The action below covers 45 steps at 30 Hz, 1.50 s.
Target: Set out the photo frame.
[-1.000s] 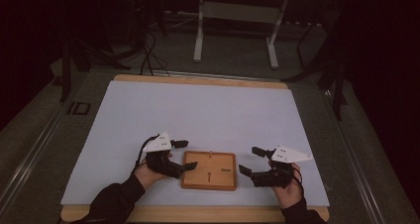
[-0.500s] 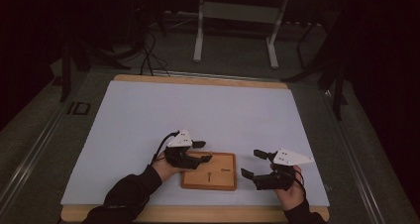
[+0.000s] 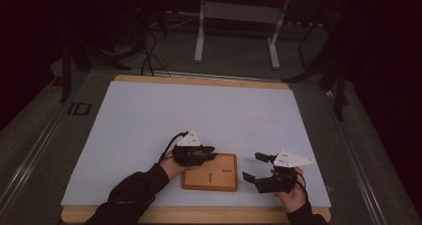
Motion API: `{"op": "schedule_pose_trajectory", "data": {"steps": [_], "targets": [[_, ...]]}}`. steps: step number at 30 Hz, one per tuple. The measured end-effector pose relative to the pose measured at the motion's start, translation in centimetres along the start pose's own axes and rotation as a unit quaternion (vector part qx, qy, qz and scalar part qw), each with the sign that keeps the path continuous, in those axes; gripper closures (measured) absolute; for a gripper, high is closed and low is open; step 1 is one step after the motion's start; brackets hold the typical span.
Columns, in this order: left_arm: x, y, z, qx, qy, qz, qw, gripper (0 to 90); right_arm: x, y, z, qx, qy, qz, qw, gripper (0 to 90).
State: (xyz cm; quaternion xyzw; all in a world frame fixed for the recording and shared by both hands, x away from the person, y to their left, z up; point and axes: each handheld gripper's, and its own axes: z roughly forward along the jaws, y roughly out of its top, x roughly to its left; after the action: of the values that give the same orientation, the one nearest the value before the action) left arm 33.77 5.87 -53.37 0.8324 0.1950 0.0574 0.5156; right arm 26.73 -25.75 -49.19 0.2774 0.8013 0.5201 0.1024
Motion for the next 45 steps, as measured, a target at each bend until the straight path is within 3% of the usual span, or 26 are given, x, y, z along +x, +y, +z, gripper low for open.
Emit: {"op": "schedule_pose_trajectory", "data": {"steps": [5,9,11,12,15,17,22,24,25,27,30,34,35,36,37,41,43,45], "targets": [[0.1,-0.1,0.1,0.001,-0.006,0.007,1.0000,81.3,0.1,-0.1,0.0,0.005,0.004,0.000,1.0000,12.5],[0.2,-0.1,0.2,-0.003,-0.007,0.003,1.0000,82.6,0.2,-0.1,0.1,0.014,0.014,-0.008,0.9998,11.5],[0.3,-0.2,0.2,-0.004,-0.011,0.000,0.9999,82.8,0.7,-0.2,0.3,0.013,0.008,-0.029,0.9995,11.5],[0.4,-0.2,0.2,-0.003,-0.014,-0.004,0.9999,83.1,1.0,-0.2,0.4,0.012,0.022,-0.034,0.9991,10.5],[0.6,0.0,0.2,0.003,-0.023,-0.013,0.9996,82.9,1.9,-0.2,0.8,0.018,0.025,-0.064,0.9975,10.3],[0.8,0.2,0.2,0.009,-0.027,-0.010,0.9995,82.9,2.5,-0.3,1.0,0.024,0.021,-0.084,0.9960,10.5],[1.3,0.4,0.2,0.018,-0.042,-0.027,0.9986,82.9,3.6,-0.3,1.0,0.031,0.016,-0.121,0.9920,13.8],[1.6,0.4,0.3,0.017,-0.050,-0.036,0.9979,82.8,4.1,-0.4,1.0,0.038,-0.007,-0.133,0.9903,16.9],[1.7,0.5,0.3,0.018,-0.055,-0.040,0.9975,82.7,4.3,-0.4,1.0,0.039,-0.007,-0.143,0.9889,18.1],[2.1,0.5,0.4,0.019,-0.063,-0.048,0.9967,82.8,4.8,-0.6,0.8,0.043,-0.022,-0.167,0.9848,25.0],[2.5,0.6,0.5,0.020,-0.073,-0.063,0.9952,82.9,5.6,-1.0,0.8,0.055,-0.035,-0.206,0.9764,25.5],[2.8,0.8,0.5,0.029,-0.080,-0.061,0.9945,83.0,6.9,-1.8,1.1,0.078,-0.048,-0.256,0.9624,27.2],[2.8,0.8,0.5,0.029,-0.080,-0.061,0.9945,83.0,6.9,-1.8,1.1,0.078,-0.048,-0.256,0.9624,27.2],[2.9,0.9,0.5,0.033,-0.083,-0.061,0.9941,83.0,7.2,-2.0,1.3,0.085,-0.057,-0.270,0.9575,27.7],[3.0,1.0,0.6,0.034,-0.084,-0.064,0.9938,83.0,7.8,-2.4,1.6,0.101,-0.076,-0.307,0.9434,31.3],[3.2,1.0,0.6,0.034,-0.086,-0.066,0.9935,83.3,8.4,-3.2,2.1,0.109,-0.100,-0.363,0.9200,35.1],[3.2,1.0,0.6,0.034,-0.089,-0.068,0.9931,83.2,8.6,-3.6,2.3,0.110,-0.122,-0.394,0.9043,38.7],[3.3,1.0,0.6,0.035,-0.090,-0.067,0.9931,83.2,8.7,-3.9,2.5,0.116,-0.132,-0.407,0.8962,43.7]]}}
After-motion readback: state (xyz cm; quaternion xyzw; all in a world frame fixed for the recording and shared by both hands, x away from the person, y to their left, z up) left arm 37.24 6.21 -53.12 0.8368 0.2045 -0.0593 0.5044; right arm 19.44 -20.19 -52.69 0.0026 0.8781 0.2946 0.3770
